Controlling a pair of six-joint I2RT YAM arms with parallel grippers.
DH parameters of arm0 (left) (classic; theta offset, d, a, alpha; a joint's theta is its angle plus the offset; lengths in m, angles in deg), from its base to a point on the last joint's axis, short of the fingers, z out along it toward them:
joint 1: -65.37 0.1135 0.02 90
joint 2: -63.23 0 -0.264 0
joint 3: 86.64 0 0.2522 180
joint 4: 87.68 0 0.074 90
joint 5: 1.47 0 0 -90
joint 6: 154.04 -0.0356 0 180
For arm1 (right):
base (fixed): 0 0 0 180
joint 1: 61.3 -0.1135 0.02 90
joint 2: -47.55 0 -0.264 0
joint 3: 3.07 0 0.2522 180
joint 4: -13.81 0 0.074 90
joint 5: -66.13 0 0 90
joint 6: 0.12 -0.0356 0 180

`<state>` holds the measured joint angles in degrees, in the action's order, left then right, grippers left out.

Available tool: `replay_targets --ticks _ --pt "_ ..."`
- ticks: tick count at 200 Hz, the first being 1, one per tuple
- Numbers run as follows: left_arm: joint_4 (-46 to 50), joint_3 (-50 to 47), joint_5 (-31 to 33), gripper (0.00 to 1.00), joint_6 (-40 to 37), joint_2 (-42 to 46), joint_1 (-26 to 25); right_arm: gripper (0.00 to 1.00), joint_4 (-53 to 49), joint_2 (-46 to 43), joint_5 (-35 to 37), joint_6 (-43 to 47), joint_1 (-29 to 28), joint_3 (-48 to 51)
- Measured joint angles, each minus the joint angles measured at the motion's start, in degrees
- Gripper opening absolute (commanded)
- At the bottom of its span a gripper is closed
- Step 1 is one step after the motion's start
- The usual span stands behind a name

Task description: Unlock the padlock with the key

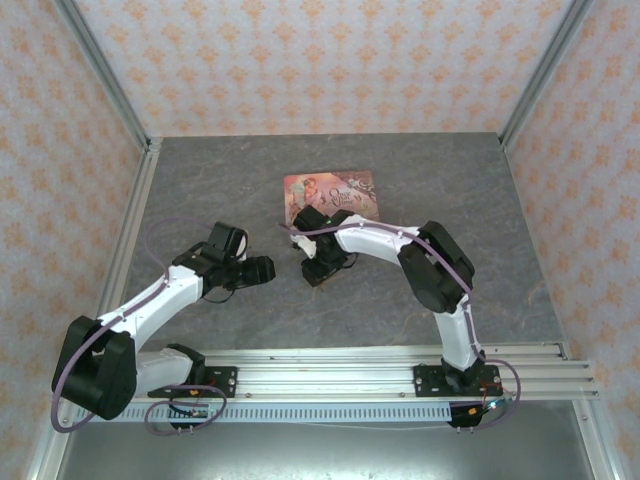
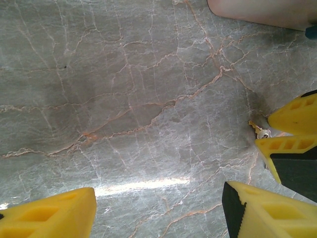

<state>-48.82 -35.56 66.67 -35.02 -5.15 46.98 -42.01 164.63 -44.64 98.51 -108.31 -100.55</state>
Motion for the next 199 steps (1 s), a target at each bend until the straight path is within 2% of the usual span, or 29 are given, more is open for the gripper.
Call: replay_targets --ticks 111,176,199 --pt "0.4 -0.3 0.2 0.71 0.0 0.0 0.0 0.26 -0.4 0.2 3.6 0.2 -1.1 -0.3" --pt "0.9 -1.1 1.0 0.72 0.0 0.7 0.0 0.14 0.0 -0.2 4.7 -1.3 -1.2 0.3" --pt "1.2 -1.1 1.3 0.72 -0.2 1.1 0.0 0.07 0.5 -1.2 3.6 -1.9 -1.9 1.6"
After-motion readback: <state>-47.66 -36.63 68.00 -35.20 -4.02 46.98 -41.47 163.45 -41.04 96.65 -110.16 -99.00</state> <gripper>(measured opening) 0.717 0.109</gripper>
